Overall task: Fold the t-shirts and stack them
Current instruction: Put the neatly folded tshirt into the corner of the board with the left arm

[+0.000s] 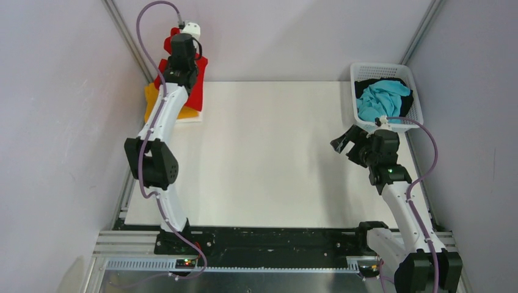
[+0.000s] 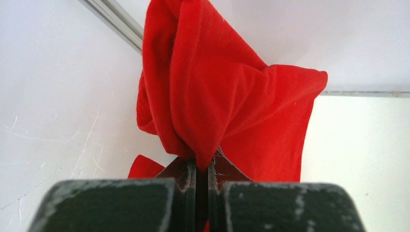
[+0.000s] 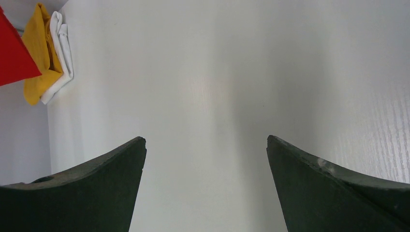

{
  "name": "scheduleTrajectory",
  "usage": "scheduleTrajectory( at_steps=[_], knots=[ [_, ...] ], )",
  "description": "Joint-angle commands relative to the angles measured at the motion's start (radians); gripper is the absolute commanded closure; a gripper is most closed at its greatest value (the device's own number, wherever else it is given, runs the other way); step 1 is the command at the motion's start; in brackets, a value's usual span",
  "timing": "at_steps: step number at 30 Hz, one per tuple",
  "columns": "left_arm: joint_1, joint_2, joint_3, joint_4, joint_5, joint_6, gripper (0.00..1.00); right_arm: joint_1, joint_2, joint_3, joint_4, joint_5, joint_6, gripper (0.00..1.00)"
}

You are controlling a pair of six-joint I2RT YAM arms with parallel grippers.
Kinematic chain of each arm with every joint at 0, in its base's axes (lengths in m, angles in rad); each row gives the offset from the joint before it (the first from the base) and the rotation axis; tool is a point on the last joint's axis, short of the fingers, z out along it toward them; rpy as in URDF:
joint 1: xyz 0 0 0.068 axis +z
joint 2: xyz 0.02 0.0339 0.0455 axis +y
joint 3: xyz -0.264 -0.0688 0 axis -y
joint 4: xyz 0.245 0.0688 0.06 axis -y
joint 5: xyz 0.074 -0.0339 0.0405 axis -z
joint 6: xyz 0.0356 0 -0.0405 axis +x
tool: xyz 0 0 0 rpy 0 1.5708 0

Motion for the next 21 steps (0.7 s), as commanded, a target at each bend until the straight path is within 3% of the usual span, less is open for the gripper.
scheduleTrajectory(
  at_steps=[1, 12, 21],
  knots=[
    [-0.002, -0.072, 0.048, 0.021, 0.048, -0.034, 1.00, -0.002, 0.003, 0.001, 0.016, 0.022, -0.013, 0.01],
    [0.015, 0.041, 0.051, 0.020, 0.033, -0.042, 1.00, -0.003, 0.006, 0.002, 0.003, 0.052, -0.013, 0.01],
    [0.095, 0.132, 0.096, 0.022, 0.059, -0.041, 1.00, -0.003, 0.038, 0.002, 0.008, 0.049, -0.006, 0.01]
  ],
)
